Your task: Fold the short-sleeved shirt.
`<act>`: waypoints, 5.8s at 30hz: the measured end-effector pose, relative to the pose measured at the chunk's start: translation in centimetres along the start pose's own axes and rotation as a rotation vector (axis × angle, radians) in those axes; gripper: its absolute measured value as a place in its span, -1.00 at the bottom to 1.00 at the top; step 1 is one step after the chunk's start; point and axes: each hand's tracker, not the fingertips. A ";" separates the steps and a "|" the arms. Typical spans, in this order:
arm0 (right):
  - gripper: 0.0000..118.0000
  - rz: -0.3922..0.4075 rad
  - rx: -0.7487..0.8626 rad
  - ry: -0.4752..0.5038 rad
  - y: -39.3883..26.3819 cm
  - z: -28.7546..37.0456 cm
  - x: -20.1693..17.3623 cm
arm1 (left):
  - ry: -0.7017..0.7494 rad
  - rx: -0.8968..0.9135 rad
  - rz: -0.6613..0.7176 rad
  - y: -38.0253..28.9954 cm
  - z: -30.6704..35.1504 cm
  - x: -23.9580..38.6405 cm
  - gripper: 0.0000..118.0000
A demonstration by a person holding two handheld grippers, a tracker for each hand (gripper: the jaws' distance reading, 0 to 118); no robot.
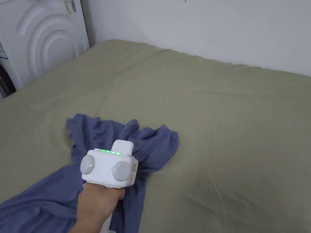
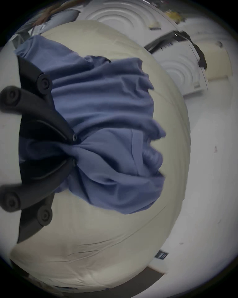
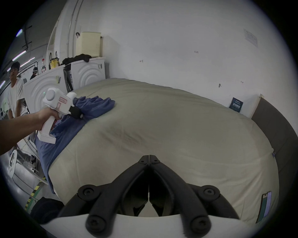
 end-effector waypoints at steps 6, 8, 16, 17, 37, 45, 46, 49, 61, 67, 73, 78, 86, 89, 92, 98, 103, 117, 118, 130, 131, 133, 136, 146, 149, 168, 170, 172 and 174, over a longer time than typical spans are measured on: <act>-1.00 -0.064 0.015 -0.013 -0.7 3.2 2.0 | -0.238 0.109 0.075 0.0 4.1 0.5 -0.92; -1.00 -0.098 0.034 -0.028 -0.9 5.0 3.3 | -0.261 0.161 0.014 1.5 6.0 2.4 -0.92; -1.00 -0.191 0.122 -0.149 -2.6 13.8 8.6 | -0.578 0.422 -0.140 5.5 20.4 16.0 -0.92; -1.00 -0.198 0.126 -0.164 -2.9 14.6 9.3 | -0.619 0.458 -0.169 5.8 22.2 18.2 -0.92; -1.00 -0.313 0.092 -0.300 -9.3 17.1 19.3 | -0.678 -0.003 -0.621 -15.5 10.1 49.5 -0.88; -1.00 -0.288 0.131 -0.271 -8.1 17.8 16.9 | -0.747 0.290 -0.520 -12.9 21.0 41.4 1.00; -1.00 -0.290 0.132 -0.261 -8.0 17.8 16.3 | -0.748 0.304 -0.503 -13.5 22.5 39.3 0.99; -1.00 -0.298 0.132 -0.235 -8.1 17.9 14.4 | -0.704 0.319 -0.474 -15.4 25.1 34.3 0.91; -1.00 -0.265 0.044 -0.198 -10.0 16.9 10.1 | -0.346 0.147 -0.254 -13.1 18.0 17.4 -1.00; -1.00 -0.245 -0.004 -0.211 -9.9 14.2 11.0 | -0.235 -0.006 -0.026 -1.1 9.2 11.5 -1.00; -1.00 -0.275 -0.037 -0.220 -10.0 11.2 12.2 | -0.248 -0.210 0.185 3.4 2.2 12.8 0.94; -1.00 -0.271 -0.073 -0.216 -10.6 10.3 12.4 | -0.112 -0.273 0.051 3.0 -0.1 16.7 0.78; -1.00 -0.260 -0.062 -0.239 -10.9 11.9 12.3 | -0.107 -0.229 -0.129 -0.1 2.4 19.6 -0.99; -1.00 -0.270 -0.056 -0.240 -11.1 12.3 13.2 | -0.112 -0.250 -0.206 -1.4 2.9 19.2 -0.99; -1.00 -0.255 -0.087 -0.258 -11.6 11.6 15.8 | -0.213 -0.190 -0.101 -1.2 4.9 18.6 -0.99; -0.95 -0.263 -0.191 -0.319 -12.4 4.9 25.1 | -0.381 0.006 0.017 -1.4 11.4 18.2 -0.99; 1.00 -0.568 -0.236 -0.254 -11.6 -0.3 33.0 | -0.383 0.026 -0.006 -1.2 12.3 18.6 -0.99; -0.82 -0.484 -0.359 -0.264 -11.5 -5.0 33.7 | -0.339 -0.001 -0.098 -0.1 10.3 20.2 -0.99; -0.82 -0.569 -0.363 -0.182 -11.3 -4.7 34.4 | -0.322 -0.007 -0.125 -0.1 9.9 20.4 -0.99; -0.84 -0.451 -0.115 -0.207 0.1 6.5 33.2 | -0.305 0.220 -0.165 3.7 17.9 18.4 -1.00; -0.84 -0.439 -0.083 -0.212 1.8 8.0 33.2 | -0.314 0.239 -0.164 4.7 19.4 17.9 -1.00; -0.84 -0.409 -0.020 -0.224 5.7 10.7 33.4 | -0.320 0.307 -0.153 6.8 22.2 17.0 -1.00; -0.84 -0.359 0.082 -0.240 12.1 15.5 34.0 | -0.284 0.424 -0.127 10.5 27.3 15.3 -1.00; -0.84 -0.273 0.332 -0.361 29.5 27.8 35.4 | -0.223 0.679 -0.060 22.6 41.2 11.5 -1.00; -0.84 -0.298 0.372 -0.345 31.5 27.2 36.1 | -0.247 0.706 0.003 24.8 41.1 11.7 -1.00; -0.83 -0.385 0.322 -0.332 29.5 8.8 41.8 | -0.226 0.624 0.068 31.2 25.2 17.3 -1.00; -0.83 -0.420 0.271 -0.324 27.5 6.4 42.2 | -0.220 0.594 0.056 30.1 22.4 17.9 -1.00; -0.83 -0.431 0.244 -0.324 25.8 4.6 42.5 | -0.215 0.576 0.061 28.7 20.3 18.3 -1.00; -0.83 -0.445 0.231 -0.320 24.3 3.8 42.4 | -0.196 0.581 0.059 27.4 19.1 18.6 -1.00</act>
